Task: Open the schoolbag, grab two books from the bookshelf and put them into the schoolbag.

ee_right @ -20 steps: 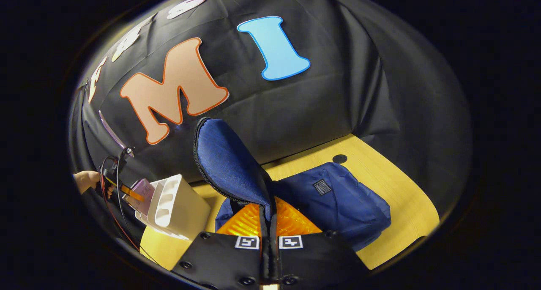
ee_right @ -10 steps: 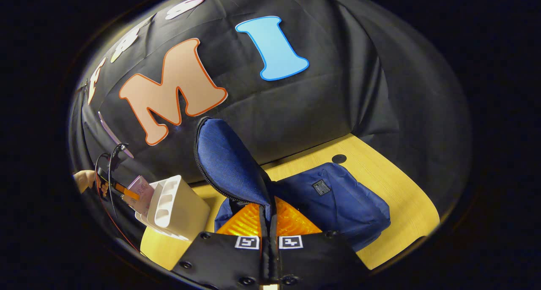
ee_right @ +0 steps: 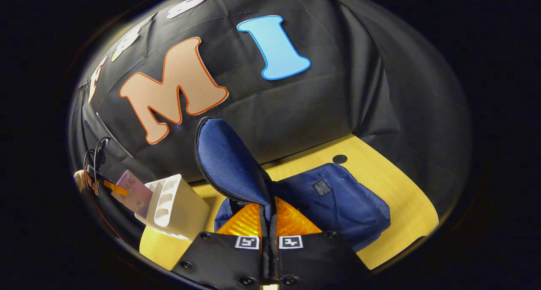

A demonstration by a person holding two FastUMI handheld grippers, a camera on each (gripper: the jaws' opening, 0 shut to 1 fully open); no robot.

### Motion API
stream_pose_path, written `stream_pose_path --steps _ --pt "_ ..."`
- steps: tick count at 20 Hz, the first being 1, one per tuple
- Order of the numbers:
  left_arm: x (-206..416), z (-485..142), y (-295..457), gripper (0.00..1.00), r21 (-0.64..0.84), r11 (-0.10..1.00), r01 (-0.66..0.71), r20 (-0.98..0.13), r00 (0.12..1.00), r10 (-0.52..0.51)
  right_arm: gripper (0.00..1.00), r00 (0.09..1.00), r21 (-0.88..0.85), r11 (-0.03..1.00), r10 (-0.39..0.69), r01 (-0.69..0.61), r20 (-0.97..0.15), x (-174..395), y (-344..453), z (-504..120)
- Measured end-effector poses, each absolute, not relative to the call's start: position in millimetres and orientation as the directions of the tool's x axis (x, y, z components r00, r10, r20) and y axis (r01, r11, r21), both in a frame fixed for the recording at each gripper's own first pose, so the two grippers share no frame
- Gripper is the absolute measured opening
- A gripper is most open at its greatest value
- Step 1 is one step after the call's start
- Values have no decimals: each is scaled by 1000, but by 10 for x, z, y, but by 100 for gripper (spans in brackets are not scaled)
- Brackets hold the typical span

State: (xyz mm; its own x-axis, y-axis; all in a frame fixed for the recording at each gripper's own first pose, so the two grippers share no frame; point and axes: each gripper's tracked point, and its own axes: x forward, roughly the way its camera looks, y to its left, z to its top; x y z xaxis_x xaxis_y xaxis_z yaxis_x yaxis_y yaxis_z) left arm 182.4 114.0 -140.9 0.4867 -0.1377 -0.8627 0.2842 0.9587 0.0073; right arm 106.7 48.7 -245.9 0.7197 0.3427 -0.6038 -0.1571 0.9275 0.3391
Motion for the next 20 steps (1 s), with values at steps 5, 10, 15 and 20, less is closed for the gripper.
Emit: stream_pose_path --steps 5,10,15,20 --pt "1685 -1166 1233 28 -19 958 285 -818 547 -178 5 715 339 927 346 -161 -607 1063 496 -2455" --pt "1441 -839 1265 28 -94 956 277 -766 593 -247 3 714 338 927 347 -163 -608 1070 495 -2458" --pt "1237 -555 1257 27 -269 938 218 -685 642 -345 3 711 335 927 348 -166 -611 1073 507 -2456" --pt "1118 -553 1247 24 -438 887 145 -624 661 -416 3 708 327 929 348 -173 -615 1072 509 -2447"
